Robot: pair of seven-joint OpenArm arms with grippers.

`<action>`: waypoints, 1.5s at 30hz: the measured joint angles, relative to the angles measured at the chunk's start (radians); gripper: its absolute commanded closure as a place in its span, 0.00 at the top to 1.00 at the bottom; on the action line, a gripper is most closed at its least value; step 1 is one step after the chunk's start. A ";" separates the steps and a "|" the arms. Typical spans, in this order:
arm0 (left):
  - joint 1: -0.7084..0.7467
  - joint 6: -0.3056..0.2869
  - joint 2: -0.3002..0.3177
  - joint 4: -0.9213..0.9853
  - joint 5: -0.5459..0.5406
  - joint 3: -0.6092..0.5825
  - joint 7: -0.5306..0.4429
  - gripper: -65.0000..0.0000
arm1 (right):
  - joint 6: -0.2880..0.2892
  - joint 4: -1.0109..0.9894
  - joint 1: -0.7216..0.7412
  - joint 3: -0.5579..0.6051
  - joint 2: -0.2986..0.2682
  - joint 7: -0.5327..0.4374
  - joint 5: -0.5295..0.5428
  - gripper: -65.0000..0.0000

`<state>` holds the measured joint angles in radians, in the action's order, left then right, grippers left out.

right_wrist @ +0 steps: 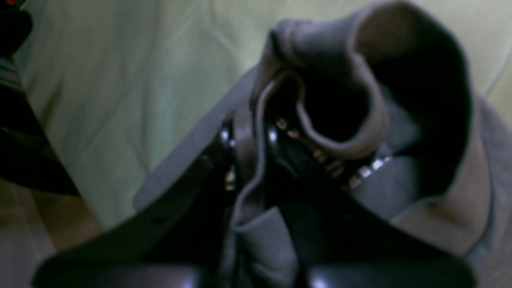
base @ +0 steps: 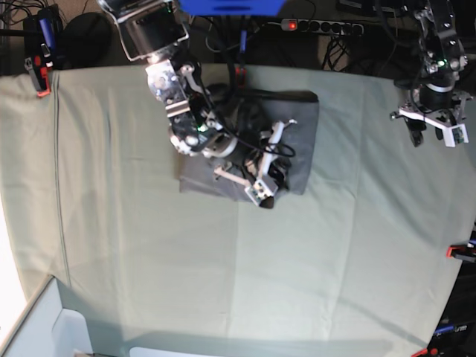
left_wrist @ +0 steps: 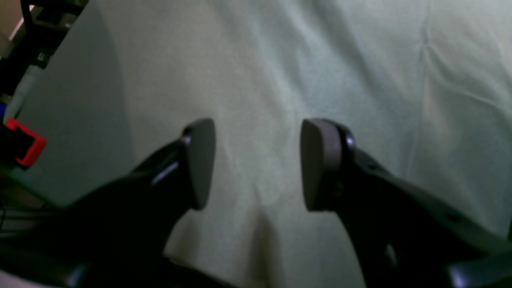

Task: Layout the t-shirt on the table in an organized manner, then fold the t-shirt properly
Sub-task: 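Grasp the other strip end with the right gripper and fold it over the stack, then grasp the folded grey shirt edges with both grippers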

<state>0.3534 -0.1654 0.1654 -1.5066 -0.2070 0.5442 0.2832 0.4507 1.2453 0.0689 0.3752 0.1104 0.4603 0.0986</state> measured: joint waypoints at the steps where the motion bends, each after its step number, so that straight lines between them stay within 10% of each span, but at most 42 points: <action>1: 0.000 0.000 0.000 0.000 0.000 -0.001 -0.002 0.50 | 0.000 0.000 0.000 0.035 -0.006 -0.001 -0.006 0.28; 8: -0.005 -0.003 -0.002 0.000 0.000 0.002 -0.002 0.50 | 0.001 0.251 -0.079 0.180 -0.050 0.000 0.008 0.50; 19: -0.005 -0.003 -0.006 0.002 -0.001 -0.003 -0.002 0.50 | 0.002 0.377 -0.195 -0.132 -0.064 0.008 0.001 0.50; 27: -0.005 -0.003 -0.028 -0.002 -0.005 -0.012 0.000 0.50 | 0.001 0.337 -0.272 -0.069 -0.058 -0.003 0.005 0.51; 45: -0.005 0.006 -0.018 -0.144 -0.119 -0.418 -0.002 0.51 | 0.001 0.434 -0.328 -0.055 -0.106 -0.007 0.003 0.51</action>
<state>0.3485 -0.1589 0.1474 -1.6505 -0.3260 0.1265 0.2813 0.4519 1.6791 -0.2592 0.3199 0.0048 0.4530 0.1013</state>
